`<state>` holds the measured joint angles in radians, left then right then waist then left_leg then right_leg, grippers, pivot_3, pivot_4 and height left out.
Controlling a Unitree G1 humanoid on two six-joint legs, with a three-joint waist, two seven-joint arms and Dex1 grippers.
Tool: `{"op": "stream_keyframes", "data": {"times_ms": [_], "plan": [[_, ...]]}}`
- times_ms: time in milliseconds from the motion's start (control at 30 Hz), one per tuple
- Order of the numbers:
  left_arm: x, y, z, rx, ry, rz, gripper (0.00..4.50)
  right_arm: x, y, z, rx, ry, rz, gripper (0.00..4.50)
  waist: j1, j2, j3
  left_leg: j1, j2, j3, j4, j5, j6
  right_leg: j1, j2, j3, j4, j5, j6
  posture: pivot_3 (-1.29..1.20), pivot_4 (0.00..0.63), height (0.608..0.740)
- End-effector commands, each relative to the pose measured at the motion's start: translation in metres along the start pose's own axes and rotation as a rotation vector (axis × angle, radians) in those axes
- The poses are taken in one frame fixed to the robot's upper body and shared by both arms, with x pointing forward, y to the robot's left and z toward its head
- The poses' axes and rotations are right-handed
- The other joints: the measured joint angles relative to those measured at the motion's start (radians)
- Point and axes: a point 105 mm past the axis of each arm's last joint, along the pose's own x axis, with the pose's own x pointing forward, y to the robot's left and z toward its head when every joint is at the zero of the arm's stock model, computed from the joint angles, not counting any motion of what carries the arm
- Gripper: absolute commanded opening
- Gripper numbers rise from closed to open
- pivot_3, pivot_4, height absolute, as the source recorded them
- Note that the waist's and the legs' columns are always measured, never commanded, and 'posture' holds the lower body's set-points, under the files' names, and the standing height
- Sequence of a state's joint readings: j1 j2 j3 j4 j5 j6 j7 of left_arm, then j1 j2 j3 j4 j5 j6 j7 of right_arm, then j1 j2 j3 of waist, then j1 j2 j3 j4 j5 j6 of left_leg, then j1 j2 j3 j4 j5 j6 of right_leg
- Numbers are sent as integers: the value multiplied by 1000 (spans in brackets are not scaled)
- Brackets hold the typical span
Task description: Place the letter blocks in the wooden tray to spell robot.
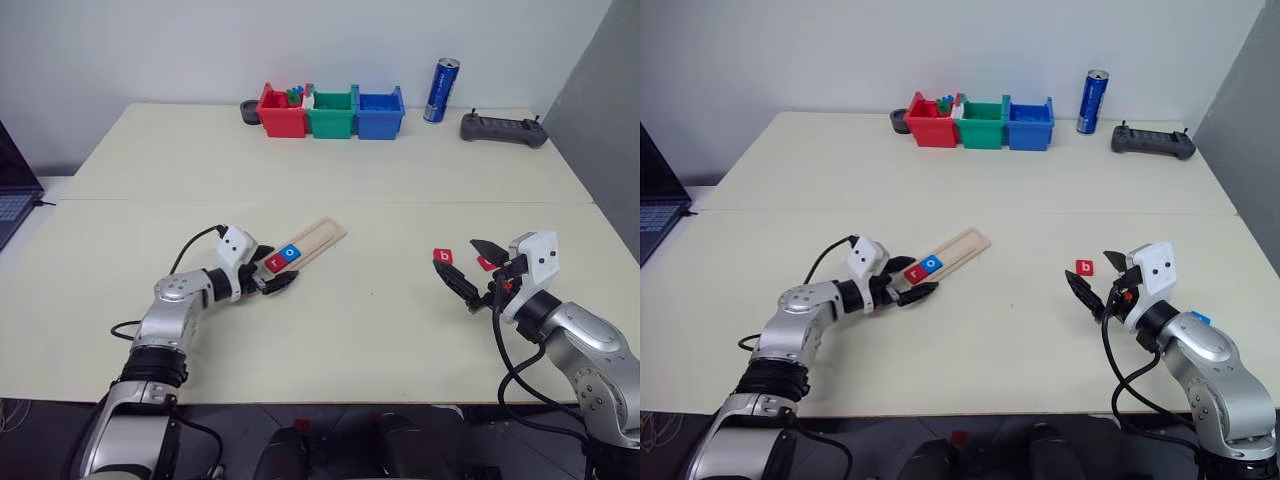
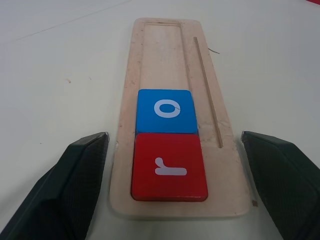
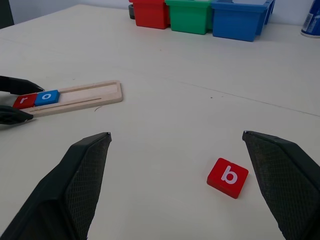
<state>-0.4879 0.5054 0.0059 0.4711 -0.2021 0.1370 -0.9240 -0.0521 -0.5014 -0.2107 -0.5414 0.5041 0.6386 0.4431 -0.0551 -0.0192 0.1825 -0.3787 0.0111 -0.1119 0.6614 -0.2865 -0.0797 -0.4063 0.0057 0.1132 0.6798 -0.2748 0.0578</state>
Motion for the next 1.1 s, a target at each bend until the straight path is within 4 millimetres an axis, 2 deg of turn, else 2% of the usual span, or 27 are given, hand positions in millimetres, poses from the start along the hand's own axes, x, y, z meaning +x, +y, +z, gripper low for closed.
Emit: {"op": "stream_keyframes", "data": {"times_ms": [33,167,200,300,500,633,800,1100], "plan": [[4,-13,-13,0,43,-39,4491,-2,1,12,-19,-48,-4,4500,0,0,0,0,0,0,0,0,0,0,0,0,0,0,0,0,150,740],[2,-14,-18,-15,60,-37,4491,-2,1,12,-21,-50,-9,4500,0,0,0,0,0,0,0,0,0,0,0,0,0,0,0,0,150,740],[1,-13,-19,-19,61,-34,4091,-2,0,12,-21,-51,-12,4500,0,0,0,0,0,0,0,0,0,0,0,0,0,0,0,0,150,740],[-1,-9,-19,-20,63,-24,3382,-2,0,13,-22,-51,-17,4500,0,1,0,0,0,0,0,0,0,0,0,0,0,0,0,0,150,740],[-2,-3,-15,3,57,-2,3382,-1,0,14,-25,-56,-20,4500,0,1,-1,0,0,0,0,0,0,0,0,0,0,0,0,0,150,740],[1,-8,-5,35,30,-46,3382,-1,0,15,-29,-58,-20,4500,0,1,0,1,0,0,0,0,0,0,0,0,1,0,0,0,150,740],[4,-30,15,97,-15,-239,3382,-5,-1,17,-55,-50,8,4500,1,1,0,0,0,0,0,0,0,0,0,0,0,0,0,0,150,740],[8,-51,22,226,9,-480,3382,-9,-4,17,-78,-46,25,4500,0,0,0,0,0,0,0,0,0,0,0,-1,0,0,0,0,150,740]]}}
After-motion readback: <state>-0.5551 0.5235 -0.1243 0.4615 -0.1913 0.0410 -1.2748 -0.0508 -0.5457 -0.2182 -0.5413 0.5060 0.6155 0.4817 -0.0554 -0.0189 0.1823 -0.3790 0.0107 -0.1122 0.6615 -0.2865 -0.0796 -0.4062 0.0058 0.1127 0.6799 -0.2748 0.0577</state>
